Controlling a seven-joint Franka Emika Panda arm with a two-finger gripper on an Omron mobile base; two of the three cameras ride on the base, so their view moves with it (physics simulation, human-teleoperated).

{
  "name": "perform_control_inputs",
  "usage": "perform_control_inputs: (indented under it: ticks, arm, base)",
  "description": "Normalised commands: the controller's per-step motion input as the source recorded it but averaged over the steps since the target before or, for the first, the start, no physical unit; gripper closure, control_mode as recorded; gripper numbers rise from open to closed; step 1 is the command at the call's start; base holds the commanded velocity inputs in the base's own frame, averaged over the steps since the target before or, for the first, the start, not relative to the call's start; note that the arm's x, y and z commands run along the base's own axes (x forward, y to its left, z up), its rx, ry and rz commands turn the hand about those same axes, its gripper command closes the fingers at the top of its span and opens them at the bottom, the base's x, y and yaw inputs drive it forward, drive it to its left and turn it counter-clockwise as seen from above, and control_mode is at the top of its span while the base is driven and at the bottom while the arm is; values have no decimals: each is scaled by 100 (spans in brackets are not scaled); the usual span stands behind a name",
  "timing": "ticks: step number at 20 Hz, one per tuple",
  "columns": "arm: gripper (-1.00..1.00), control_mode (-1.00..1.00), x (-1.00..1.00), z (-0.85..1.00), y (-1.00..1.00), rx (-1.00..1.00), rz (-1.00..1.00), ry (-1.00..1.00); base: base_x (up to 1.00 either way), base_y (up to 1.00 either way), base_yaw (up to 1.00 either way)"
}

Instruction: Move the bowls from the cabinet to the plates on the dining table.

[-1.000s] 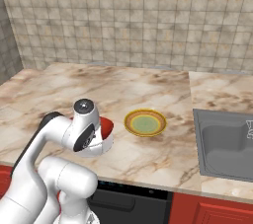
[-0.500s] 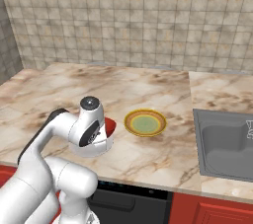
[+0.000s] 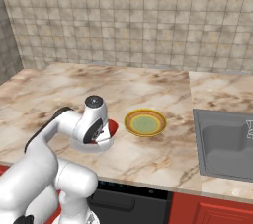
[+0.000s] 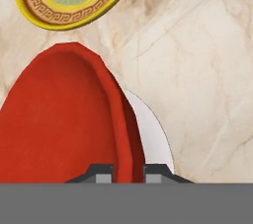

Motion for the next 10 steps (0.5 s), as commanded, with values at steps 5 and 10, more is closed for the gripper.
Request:
perform_control_inputs:
  ticks: [5, 10]
  arm:
    - [100, -100, 10, -26, 7, -1, 0, -3]
    - [100, -100, 0, -12, 18, -2, 0, -9]
  base:
    - [0, 0, 0]
    - [0, 0, 0]
